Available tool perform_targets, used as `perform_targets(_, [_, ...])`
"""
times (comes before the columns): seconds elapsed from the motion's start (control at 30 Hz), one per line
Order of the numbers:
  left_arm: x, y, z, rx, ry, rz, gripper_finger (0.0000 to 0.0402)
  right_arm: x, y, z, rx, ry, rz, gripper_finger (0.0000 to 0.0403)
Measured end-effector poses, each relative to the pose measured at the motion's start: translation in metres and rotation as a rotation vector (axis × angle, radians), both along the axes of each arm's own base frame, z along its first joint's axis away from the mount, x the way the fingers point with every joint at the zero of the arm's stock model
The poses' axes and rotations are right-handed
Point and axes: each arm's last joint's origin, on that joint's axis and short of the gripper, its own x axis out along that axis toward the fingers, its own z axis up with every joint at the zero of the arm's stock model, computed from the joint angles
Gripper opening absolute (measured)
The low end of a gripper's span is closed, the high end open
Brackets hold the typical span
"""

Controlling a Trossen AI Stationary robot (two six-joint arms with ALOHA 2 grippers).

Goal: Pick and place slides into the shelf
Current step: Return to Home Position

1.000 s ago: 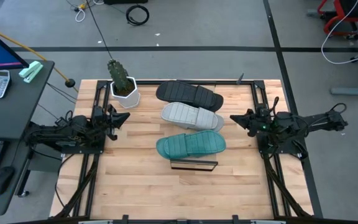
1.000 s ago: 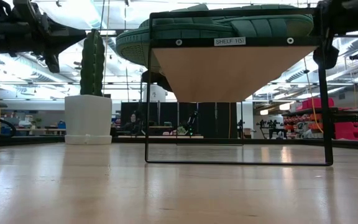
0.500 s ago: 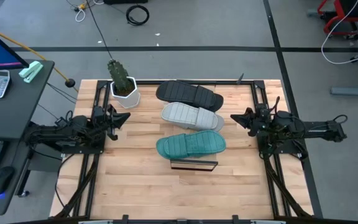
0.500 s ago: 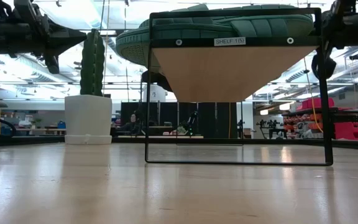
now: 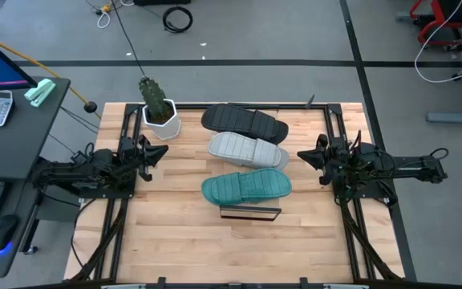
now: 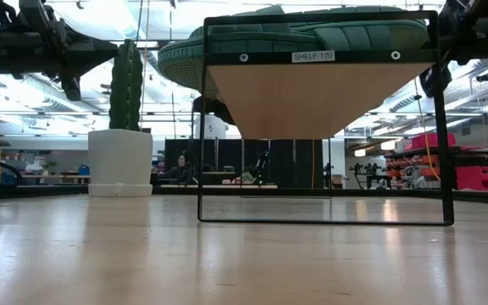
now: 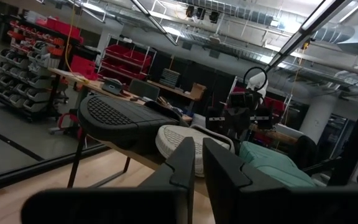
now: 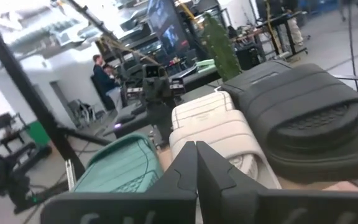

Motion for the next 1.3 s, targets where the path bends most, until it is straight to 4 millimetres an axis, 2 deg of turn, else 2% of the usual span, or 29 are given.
perform_targets(0.23, [0.0000, 0.0000, 0.0000, 0.000, 0.000, 0.000, 0.0028, 0.0004, 0.0027, 0.0000, -0.098, 0.012, 0.086, 0.0000])
perform_targets(0.43, [0.0000, 0.0000, 0.0000, 0.000, 0.000, 0.000, 0.0037, 0.0005, 0.0036, 0.0000, -0.169, 0.016, 0.109, 0.0000])
perform_targets(0.7, [0.0000, 0.0000, 0.0000, 0.000, -0.001, 0.000, 0.0036, 0.0029, 0.0044, -0.0061, -0.208, -0.117, 0.124, 0.0000])
perform_targets(0.9, [0.0000, 0.0000, 0.0000, 0.000, -0.001, 0.000, 0.0028, 0.0030, 0.0049, -0.0069, -0.241, -0.117, 0.135, 0.0000])
perform_targets(1.3, [0.0000, 0.0000, 0.0000, 0.000, -0.001, 0.000, 0.0038, 0.0026, 0.0050, -0.0051, -0.281, -0.132, 0.131, 0.0000])
